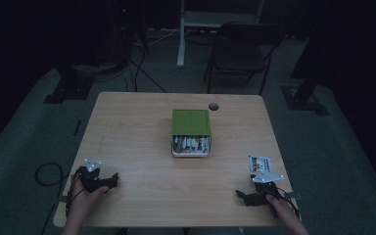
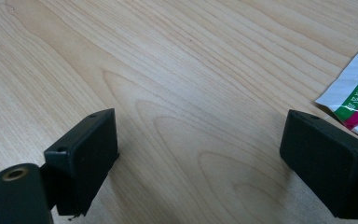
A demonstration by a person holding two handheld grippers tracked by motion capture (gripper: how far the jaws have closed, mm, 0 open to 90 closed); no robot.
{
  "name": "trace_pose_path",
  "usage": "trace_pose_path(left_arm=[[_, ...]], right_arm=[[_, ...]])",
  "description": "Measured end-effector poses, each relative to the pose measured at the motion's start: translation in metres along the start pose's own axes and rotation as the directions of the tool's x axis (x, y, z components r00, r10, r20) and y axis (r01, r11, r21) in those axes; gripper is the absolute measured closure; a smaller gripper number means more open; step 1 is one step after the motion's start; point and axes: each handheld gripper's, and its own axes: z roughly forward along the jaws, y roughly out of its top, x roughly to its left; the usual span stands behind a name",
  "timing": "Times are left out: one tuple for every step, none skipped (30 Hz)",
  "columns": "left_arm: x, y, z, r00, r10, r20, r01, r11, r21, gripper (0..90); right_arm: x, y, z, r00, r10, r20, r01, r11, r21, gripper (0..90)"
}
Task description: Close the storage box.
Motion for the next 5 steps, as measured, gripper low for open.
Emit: trace_pose_path(left_arm=[[0.0,0.0,0.0,1.0,0.0,0.0,0.0,1.0,0.0,1.8],[0.0,0.0,0.0,1.0,0.0,0.0,0.0,1.0,0.0,1.8],[0.0,0.0001,0.0,1.0,0.0,0.0,0.0,1.0,0.0,1.8],[0.0001,0.0002,0.0,1.0,0.001,0.0,-0.001,1.0,0.001,1.8],[0.0002,0.0002,0.0,1.0,0.002,0.0,-0.002,1.0,0.001,1.8]], right_arm=[[0.0,0.0,0.0,1.0,0.0,0.0,0.0,1.0,0.0,10.8],[0.0,0.0,0.0,1.0,0.0,0.0,0.0,1.0,0.0,10.8],[0.0,0.0,0.0,1.0,0.0,0.0,0.0,1.0,0.0,10.8],[-0.0002,0.0001,0.0,1.0,-0.001,0.0,0.001,1.0,0.0,10.8],[-0.0003,0.0002,0.0,1.0,-0.002,0.0,0.002,1.0,0.0,10.8]])
